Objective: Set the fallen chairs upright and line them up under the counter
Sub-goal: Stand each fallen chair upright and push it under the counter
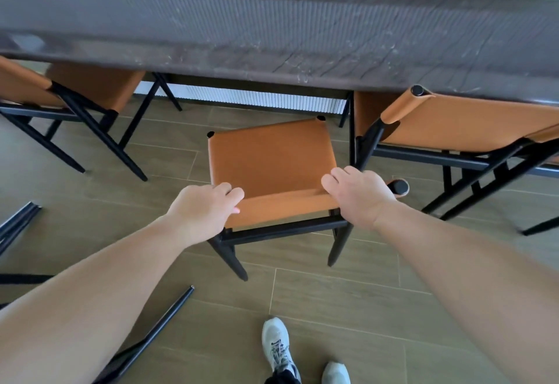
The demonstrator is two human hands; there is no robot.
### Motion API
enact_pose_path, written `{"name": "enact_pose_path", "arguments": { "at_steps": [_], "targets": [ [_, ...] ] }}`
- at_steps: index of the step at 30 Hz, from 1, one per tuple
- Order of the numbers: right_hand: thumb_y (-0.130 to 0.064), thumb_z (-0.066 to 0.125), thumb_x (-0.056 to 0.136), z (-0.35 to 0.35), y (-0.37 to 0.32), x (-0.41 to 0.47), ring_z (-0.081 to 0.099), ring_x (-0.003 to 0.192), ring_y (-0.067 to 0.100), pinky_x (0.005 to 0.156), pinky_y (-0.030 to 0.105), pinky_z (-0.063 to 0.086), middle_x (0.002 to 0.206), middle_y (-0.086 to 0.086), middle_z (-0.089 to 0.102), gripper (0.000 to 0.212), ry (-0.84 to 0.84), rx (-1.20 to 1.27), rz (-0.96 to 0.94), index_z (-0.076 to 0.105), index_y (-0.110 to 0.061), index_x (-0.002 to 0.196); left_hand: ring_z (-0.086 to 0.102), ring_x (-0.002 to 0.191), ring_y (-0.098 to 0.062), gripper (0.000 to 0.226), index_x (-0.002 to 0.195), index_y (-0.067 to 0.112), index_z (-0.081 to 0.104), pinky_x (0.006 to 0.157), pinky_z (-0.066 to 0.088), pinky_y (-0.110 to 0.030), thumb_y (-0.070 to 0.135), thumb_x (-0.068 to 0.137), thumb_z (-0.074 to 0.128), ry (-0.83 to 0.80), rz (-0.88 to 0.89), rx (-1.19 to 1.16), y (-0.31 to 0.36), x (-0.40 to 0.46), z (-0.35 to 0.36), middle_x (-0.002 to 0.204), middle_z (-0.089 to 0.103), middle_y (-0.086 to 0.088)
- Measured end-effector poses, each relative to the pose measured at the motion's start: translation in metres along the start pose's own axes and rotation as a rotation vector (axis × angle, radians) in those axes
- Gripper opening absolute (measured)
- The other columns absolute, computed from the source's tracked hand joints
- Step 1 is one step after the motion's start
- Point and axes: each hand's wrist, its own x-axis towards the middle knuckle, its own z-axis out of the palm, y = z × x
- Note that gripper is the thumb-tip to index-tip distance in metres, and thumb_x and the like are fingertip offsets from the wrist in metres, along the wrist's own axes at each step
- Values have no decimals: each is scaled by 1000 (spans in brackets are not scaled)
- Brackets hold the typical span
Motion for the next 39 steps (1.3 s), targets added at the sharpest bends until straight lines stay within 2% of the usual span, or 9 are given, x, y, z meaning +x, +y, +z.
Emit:
{"name": "enact_pose_path", "arguments": {
  "at_steps": [5,7,10,14,18,24,29,34,39],
  "targets": [
    [1,52,82,-42,28,48,47,82,21,58,33,42,95,2,46,34,123,-13,78,38,-17,107,44,55,-15,31,91,20,37,40,19,-26,47,95,51,108,-159,58,-42,40,-27,67,33,9],
    [2,50,81,-50,38,62,47,82,21,63,33,43,94,2,47,34,148,-6,68,40,-17,108,46,57,-15,33,89,21,33,40,21,-27,47,95,51,120,-153,54,-53,53,-32,68,35,8],
    [2,51,78,-50,48,74,45,78,20,63,33,43,91,1,46,35,168,-1,48,39,-18,104,39,47,-13,47,82,24,19,39,13,-23,41,91,62,126,-100,63,-66,62,-36,62,30,9],
    [2,58,70,-52,62,95,42,74,19,58,32,37,86,-2,41,46,197,-7,43,30,-22,97,40,45,-10,34,86,21,35,38,13,-20,39,90,63,135,-92,86,-83,78,-39,62,38,8],
    [0,62,68,-65,80,117,42,74,18,57,32,35,86,-2,39,47,209,7,28,32,-22,97,45,53,-13,26,91,22,37,40,15,-24,44,95,50,139,-112,115,-104,103,-46,70,44,7],
    [-4,60,72,-81,108,147,34,75,17,59,31,32,91,-1,43,40,222,-8,-46,39,-20,103,52,64,-13,29,100,22,42,46,25,-27,50,99,36,69,-143,154,-129,130,-60,82,50,8],
    [-8,61,75,-93,134,168,37,74,16,58,29,33,92,-2,45,43,241,-29,-18,41,-20,111,50,66,-16,30,106,20,47,49,27,-29,48,100,40,86,-132,158,-145,163,-81,89,56,5],
    [-7,58,74,-101,144,172,36,72,17,58,30,31,85,-4,32,39,206,-13,20,40,-20,106,49,66,-17,31,108,19,47,49,24,-29,47,101,37,83,-51,221,-159,184,-93,92,57,5],
    [-11,58,81,-105,129,185,41,76,19,59,31,36,93,-1,45,32,198,28,72,43,-19,108,60,86,-17,35,113,21,44,56,33,-30,51,101,30,36,3,244,-196,207,-97,98,55,7]
  ]
}}
